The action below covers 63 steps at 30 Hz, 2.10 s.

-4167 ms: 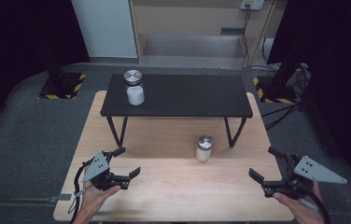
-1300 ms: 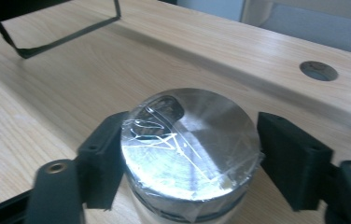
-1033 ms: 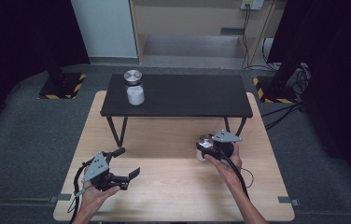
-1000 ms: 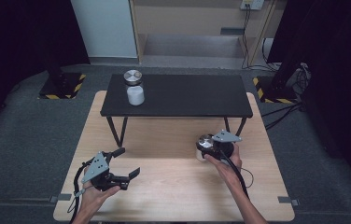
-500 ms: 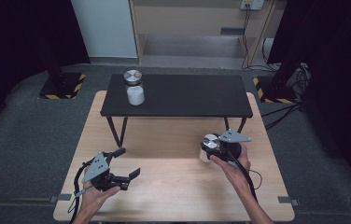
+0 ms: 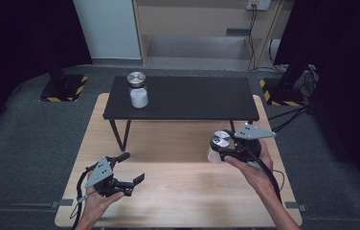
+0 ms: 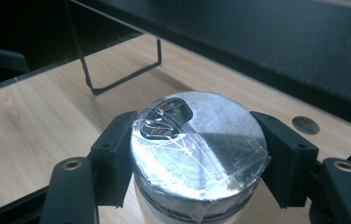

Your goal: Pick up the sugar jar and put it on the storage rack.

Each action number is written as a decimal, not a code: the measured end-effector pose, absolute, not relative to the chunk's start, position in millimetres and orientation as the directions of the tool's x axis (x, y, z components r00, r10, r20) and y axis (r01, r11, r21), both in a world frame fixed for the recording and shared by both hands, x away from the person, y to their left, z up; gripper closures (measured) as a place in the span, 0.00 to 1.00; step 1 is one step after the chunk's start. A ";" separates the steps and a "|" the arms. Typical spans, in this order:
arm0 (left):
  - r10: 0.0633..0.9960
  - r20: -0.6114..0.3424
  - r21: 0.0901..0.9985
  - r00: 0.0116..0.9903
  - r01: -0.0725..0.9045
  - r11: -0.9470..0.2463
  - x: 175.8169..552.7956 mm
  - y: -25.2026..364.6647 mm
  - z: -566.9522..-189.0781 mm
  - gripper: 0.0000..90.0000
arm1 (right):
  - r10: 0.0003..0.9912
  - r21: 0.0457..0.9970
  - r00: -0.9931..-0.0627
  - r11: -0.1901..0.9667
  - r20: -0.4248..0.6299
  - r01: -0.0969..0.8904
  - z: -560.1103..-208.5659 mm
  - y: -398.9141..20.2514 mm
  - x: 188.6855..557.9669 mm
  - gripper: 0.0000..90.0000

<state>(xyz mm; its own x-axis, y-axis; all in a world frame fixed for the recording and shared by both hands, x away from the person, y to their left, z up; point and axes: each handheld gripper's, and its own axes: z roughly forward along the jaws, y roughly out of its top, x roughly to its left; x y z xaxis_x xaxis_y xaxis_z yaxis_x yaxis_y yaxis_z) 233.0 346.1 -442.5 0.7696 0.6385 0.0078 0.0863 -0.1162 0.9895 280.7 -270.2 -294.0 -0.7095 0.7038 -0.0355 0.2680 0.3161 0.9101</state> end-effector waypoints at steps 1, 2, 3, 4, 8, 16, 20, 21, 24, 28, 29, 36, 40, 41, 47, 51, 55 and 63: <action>0.638 0.008 0.989 0.770 0.086 -0.116 233.0 346.1 -442.5 0.07 | 0.704 0.910 -0.710 0.316 -0.035 0.268 -294.0 -270.2 280.7 0.39; 0.638 0.008 0.989 0.770 0.087 -0.117 233.1 346.1 -442.5 0.07 | 0.700 0.911 -0.713 0.317 -0.038 0.263 -283.5 -270.8 278.2 0.39; 0.638 0.006 0.989 0.770 0.089 -0.116 233.3 346.2 -442.7 0.07 | 0.698 0.912 -0.715 0.317 -0.037 0.261 -278.4 -271.3 277.2 0.39; 0.637 0.006 0.989 0.771 0.089 -0.117 233.3 345.9 -442.8 0.07 | 0.695 0.912 -0.718 0.318 -0.038 0.260 -273.3 -271.8 276.4 0.39; 0.635 0.007 0.989 0.773 0.090 -0.119 233.4 345.7 -442.5 0.07 | 0.678 0.914 -0.733 0.324 -0.044 0.245 -259.4 -274.3 275.6 0.39; 0.634 0.006 0.989 0.773 0.090 -0.119 233.7 345.6 -442.8 0.07 | 0.641 0.917 -0.764 0.342 -0.067 0.207 -224.6 -280.1 280.3 0.39; 0.632 0.003 0.989 0.775 0.092 -0.118 234.1 345.4 -442.9 0.06 | 0.631 0.915 -0.771 0.353 -0.079 0.195 -212.7 -279.2 284.2 0.39; 0.632 0.003 0.989 0.775 0.092 -0.118 233.9 345.4 -443.0 0.06 | 0.630 0.915 -0.772 0.356 -0.085 0.190 -210.2 -278.5 285.1 0.39; 0.632 0.003 0.989 0.775 0.091 -0.115 233.6 345.6 -443.0 0.06 | 0.627 0.914 -0.774 0.362 -0.091 0.186 -203.2 -276.5 287.9 0.39; 0.633 0.000 0.990 0.774 0.092 -0.111 233.8 346.0 -443.3 0.06 | 0.623 0.912 -0.777 0.367 -0.094 0.184 -194.0 -273.9 292.6 0.39; 0.632 -0.001 0.990 0.775 0.091 -0.110 233.9 346.3 -443.3 0.06 | 0.623 0.912 -0.777 0.367 -0.095 0.183 -192.5 -273.6 293.7 0.39; 0.630 -0.004 0.990 0.777 0.092 -0.108 234.4 346.6 -443.5 0.05 | 0.632 0.915 -0.769 0.361 -0.097 0.181 -177.8 -270.4 304.3 0.39; 0.628 -0.008 0.990 0.778 0.094 -0.104 234.7 345.9 -444.1 0.04 | 0.648 0.914 -0.754 0.361 -0.104 0.185 -171.8 -268.2 312.2 0.39; 0.626 -0.009 0.990 0.780 0.096 -0.105 234.9 345.5 -444.0 0.04 | 0.651 0.914 -0.752 0.363 -0.107 0.184 -170.8 -268.0 314.0 0.39; 0.626 -0.007 0.990 0.780 0.094 -0.106 234.2 345.7 -443.7 0.04 | 0.682 0.910 -0.720 0.368 -0.126 0.190 -160.3 -265.4 329.2 0.39; 0.624 -0.006 0.990 0.781 0.093 -0.107 234.3 345.5 -443.9 0.04 | 0.709 0.910 -0.693 0.363 -0.130 0.200 -155.2 -263.0 340.6 0.39; 0.623 -0.003 0.989 0.782 0.093 -0.112 234.7 345.0 -443.6 0.04 | 0.745 0.912 -0.656 0.347 -0.125 0.220 -153.7 -258.9 354.8 0.39; 0.619 0.002 0.988 0.785 0.092 -0.121 235.4 344.6 -443.4 0.04 | 0.812 0.904 -0.568 0.337 -0.138 0.262 -158.3 -245.1 380.6 0.39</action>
